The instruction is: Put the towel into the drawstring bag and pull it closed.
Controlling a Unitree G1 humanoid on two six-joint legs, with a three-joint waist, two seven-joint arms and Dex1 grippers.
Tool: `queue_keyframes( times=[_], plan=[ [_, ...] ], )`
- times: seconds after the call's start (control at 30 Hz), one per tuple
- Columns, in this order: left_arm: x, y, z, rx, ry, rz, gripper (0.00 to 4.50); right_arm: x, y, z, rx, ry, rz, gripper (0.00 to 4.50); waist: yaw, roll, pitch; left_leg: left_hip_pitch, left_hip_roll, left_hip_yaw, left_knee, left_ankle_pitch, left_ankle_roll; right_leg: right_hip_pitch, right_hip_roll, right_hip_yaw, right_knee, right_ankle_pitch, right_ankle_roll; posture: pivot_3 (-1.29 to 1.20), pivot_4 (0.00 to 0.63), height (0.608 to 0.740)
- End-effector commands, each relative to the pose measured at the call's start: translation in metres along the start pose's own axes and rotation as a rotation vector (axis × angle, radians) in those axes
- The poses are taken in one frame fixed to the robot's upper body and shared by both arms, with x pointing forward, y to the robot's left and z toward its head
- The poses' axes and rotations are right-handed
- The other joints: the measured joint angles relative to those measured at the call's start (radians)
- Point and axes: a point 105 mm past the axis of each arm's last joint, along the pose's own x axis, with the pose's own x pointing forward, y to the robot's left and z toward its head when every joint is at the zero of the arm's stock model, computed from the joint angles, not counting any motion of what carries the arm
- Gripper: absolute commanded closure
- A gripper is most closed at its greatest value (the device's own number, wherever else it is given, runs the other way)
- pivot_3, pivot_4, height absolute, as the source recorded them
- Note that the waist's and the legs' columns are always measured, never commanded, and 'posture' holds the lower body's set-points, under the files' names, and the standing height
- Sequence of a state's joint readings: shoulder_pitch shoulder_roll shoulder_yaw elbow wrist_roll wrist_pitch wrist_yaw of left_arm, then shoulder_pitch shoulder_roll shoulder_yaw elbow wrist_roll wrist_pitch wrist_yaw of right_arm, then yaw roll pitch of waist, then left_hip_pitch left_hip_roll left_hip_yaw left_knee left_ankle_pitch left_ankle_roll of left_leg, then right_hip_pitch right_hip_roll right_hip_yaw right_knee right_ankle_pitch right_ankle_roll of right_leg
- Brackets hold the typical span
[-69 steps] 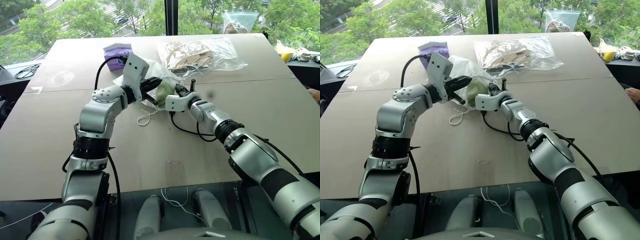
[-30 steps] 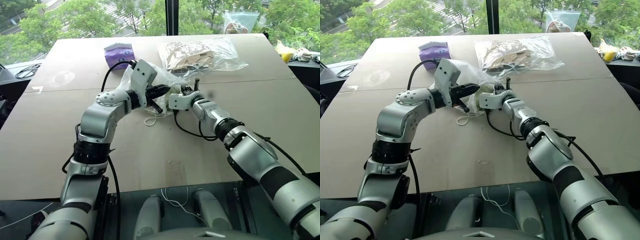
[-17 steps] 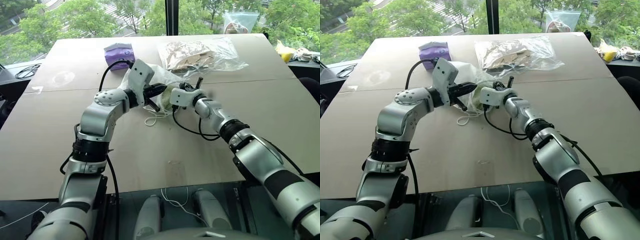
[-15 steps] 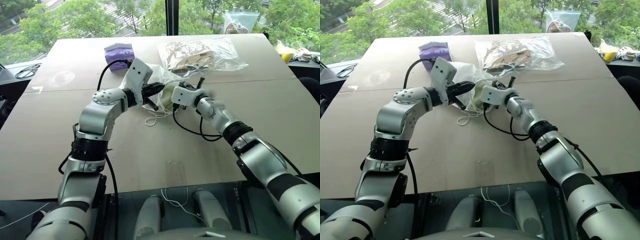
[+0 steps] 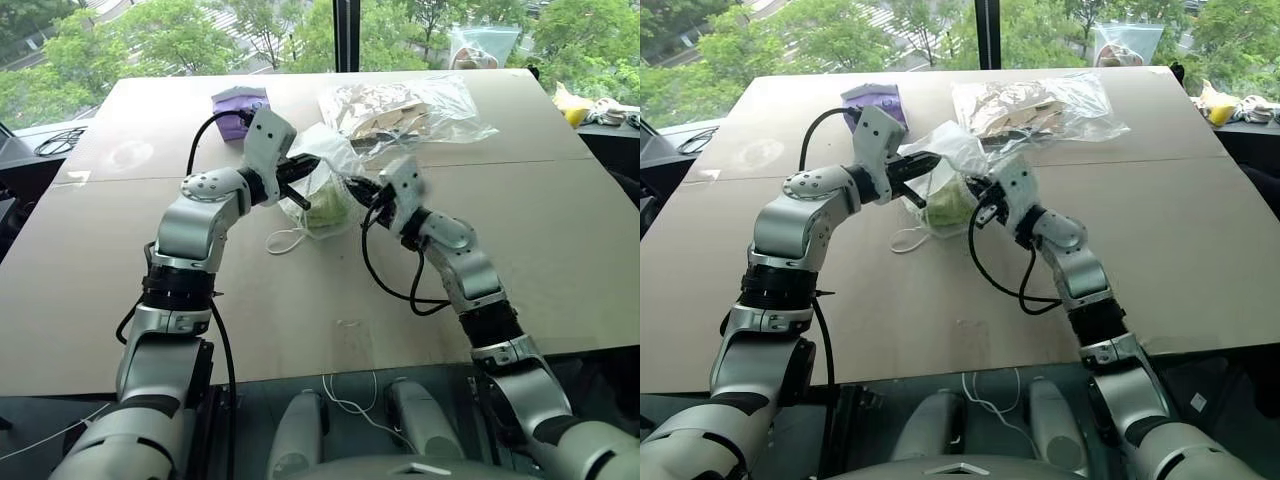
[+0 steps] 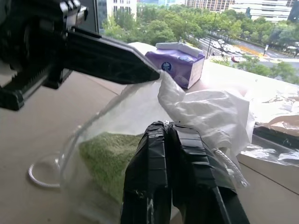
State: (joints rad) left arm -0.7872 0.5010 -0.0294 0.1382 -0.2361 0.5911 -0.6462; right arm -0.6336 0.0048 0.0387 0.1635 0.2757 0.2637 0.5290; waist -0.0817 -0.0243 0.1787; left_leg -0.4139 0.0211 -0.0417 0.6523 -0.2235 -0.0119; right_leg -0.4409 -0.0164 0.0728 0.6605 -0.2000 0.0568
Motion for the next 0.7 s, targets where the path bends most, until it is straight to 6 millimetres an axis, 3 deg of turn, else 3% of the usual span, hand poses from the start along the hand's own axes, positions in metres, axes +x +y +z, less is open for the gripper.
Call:
queue_keyframes(
  times=[0.03,0.27,0.53,0.63,0.7],
  plan=[
    [-0.002,0.002,0.018,0.031,-0.064,0.022,4.50,-0.011,-0.016,0.023,0.249,-0.180,-0.092,4.44,0.006,0.000,0.000,0.000,0.000,0.000,0.000,0.000,0.000,0.000,0.000,0.000,0.000,0.000,0.000,0.00,0.150,0.740],
    [0.001,-0.003,0.019,0.032,-0.074,0.015,4.50,-0.025,-0.034,0.027,0.672,-0.393,-0.191,4.44,0.018,0.000,0.000,0.000,0.000,0.001,0.000,0.000,0.000,0.000,0.000,0.000,-0.001,0.000,0.000,0.00,0.150,0.740],
    [0.003,-0.006,0.017,0.022,-0.083,0.014,4.50,-0.045,-0.077,-0.001,1.161,-0.537,-0.478,4.44,0.015,0.000,0.000,0.000,0.000,0.001,0.000,0.000,0.000,0.000,0.000,0.000,-0.001,0.000,0.000,0.00,0.150,0.740],
    [0.004,-0.008,0.016,0.018,-0.084,0.013,4.50,-0.046,-0.080,-0.011,1.200,-0.506,-0.526,4.44,0.010,0.000,0.000,0.000,0.000,0.001,0.000,0.000,0.000,0.000,0.000,0.000,-0.001,0.000,0.000,0.00,0.150,0.740],
    [0.006,-0.009,0.016,0.017,-0.085,0.012,4.50,-0.039,-0.069,-0.006,1.102,-0.449,-0.472,4.44,0.009,0.001,0.000,0.000,0.000,0.001,0.000,0.000,0.000,0.000,0.000,0.001,-0.001,0.000,0.000,0.00,0.150,0.740]
  ],
)
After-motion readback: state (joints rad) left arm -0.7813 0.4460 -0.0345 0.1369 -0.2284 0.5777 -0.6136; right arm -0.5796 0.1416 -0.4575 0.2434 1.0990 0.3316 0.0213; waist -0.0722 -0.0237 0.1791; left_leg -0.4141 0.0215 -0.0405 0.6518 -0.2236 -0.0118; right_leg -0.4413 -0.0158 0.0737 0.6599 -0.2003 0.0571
